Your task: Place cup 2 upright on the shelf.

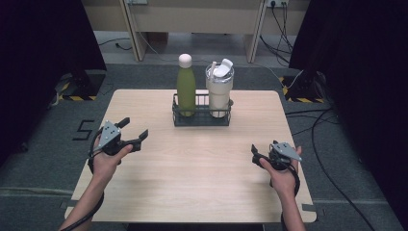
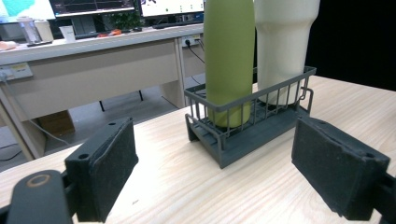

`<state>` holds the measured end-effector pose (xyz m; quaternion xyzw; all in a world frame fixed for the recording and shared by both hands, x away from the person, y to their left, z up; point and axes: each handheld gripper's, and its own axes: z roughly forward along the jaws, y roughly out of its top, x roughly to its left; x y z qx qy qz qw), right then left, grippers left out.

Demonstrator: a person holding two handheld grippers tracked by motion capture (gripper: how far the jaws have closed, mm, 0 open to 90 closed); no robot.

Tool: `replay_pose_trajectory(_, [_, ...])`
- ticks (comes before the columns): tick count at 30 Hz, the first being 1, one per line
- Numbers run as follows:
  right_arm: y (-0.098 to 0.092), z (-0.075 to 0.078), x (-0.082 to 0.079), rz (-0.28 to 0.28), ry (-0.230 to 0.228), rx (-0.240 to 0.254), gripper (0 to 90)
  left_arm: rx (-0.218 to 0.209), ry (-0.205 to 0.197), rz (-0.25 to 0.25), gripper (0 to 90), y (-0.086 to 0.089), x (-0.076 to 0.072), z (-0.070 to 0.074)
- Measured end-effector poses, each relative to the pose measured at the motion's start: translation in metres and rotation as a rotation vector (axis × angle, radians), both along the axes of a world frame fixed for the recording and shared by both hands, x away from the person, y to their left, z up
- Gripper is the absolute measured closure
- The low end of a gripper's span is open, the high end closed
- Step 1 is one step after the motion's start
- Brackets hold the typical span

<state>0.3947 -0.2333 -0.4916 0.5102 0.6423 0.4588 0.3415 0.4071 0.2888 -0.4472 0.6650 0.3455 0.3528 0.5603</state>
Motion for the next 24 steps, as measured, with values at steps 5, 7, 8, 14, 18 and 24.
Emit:
replay_pose_trajectory(5, [0.000, -0.001, 0.000, -0.002, 0.003, 0.000, 12.9, 0.005, 0.001, 0.008, 13.3, 0.008, -0.010, -0.004])
replay_pose_trajectory(7, [0.000, -0.001, 0.000, -0.002, 0.002, 0.000, 12.9, 0.003, 0.005, 0.015, 13.4, 0.012, -0.013, -0.006])
replay_pose_trajectory(8, [0.000, -0.001, 0.000, -0.001, 0.002, -0.001, 12.9, 0.000, 0.008, 0.018, 13.4, 0.014, -0.015, -0.007])
replay_pose_trajectory(14, [0.000, -0.002, 0.000, -0.001, 0.006, -0.002, 12.9, 0.003, 0.025, 0.036, 13.4, 0.024, -0.025, -0.017])
replay_pose_trajectory(18, [0.001, -0.002, 0.000, 0.000, 0.007, -0.004, 12.9, 0.008, 0.039, 0.046, 13.4, 0.030, -0.030, -0.022])
replay_pose_trajectory(24, [0.000, -0.002, 0.000, 0.000, 0.005, -0.003, 12.9, -0.007, 0.061, 0.063, 13.5, 0.034, -0.037, -0.035])
